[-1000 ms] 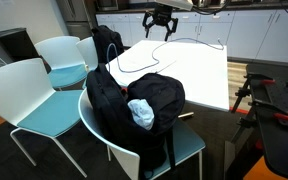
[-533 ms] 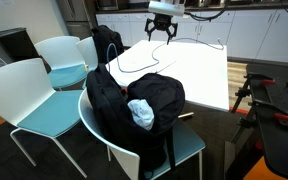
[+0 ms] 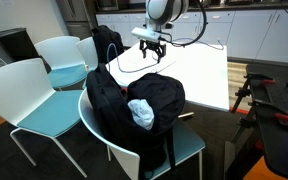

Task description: Fold the cable

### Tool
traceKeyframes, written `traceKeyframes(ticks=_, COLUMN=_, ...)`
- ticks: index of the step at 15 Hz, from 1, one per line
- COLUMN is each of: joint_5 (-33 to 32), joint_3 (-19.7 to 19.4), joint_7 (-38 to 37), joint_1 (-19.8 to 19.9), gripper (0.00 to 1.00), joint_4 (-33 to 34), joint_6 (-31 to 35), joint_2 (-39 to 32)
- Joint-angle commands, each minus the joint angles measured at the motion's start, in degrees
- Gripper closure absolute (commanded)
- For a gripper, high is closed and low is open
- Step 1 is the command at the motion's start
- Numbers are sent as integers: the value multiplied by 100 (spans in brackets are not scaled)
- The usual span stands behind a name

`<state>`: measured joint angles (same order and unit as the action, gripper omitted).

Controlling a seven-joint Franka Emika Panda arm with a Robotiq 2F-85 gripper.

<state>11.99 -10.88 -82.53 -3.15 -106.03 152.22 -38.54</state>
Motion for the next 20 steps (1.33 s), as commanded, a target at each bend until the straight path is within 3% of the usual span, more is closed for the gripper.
traceKeyframes(ticks=1, joint_5=239, joint_3=78, joint_7=-573, joint_1=33, gripper=0, joint_4=611, joint_6=-237, joint_2=-413)
traceKeyframes(ticks=12, joint_5=467, joint_3=349, joint_7=-858, joint_1=347, gripper=0, joint_4=1323, joint_6=-437, joint_2=-1017)
traceKeyframes(ticks=13, joint_5=490, joint_3=382, joint_7=-840, joint_1=388, gripper=25, joint_4=1363, joint_6=-467, joint_2=-1055)
traceKeyframes(ticks=14, joint_5=476, joint_3=355, joint_7=-883, joint_1=376, gripper=26, joint_4=1390, joint_6=-453, joint_2=-1097)
traceKeyframes(ticks=20, joint_5=520, joint_3=409, joint_7=-819, joint_1=467, gripper=73, joint_4=1480, joint_6=-462, joint_2=-1163)
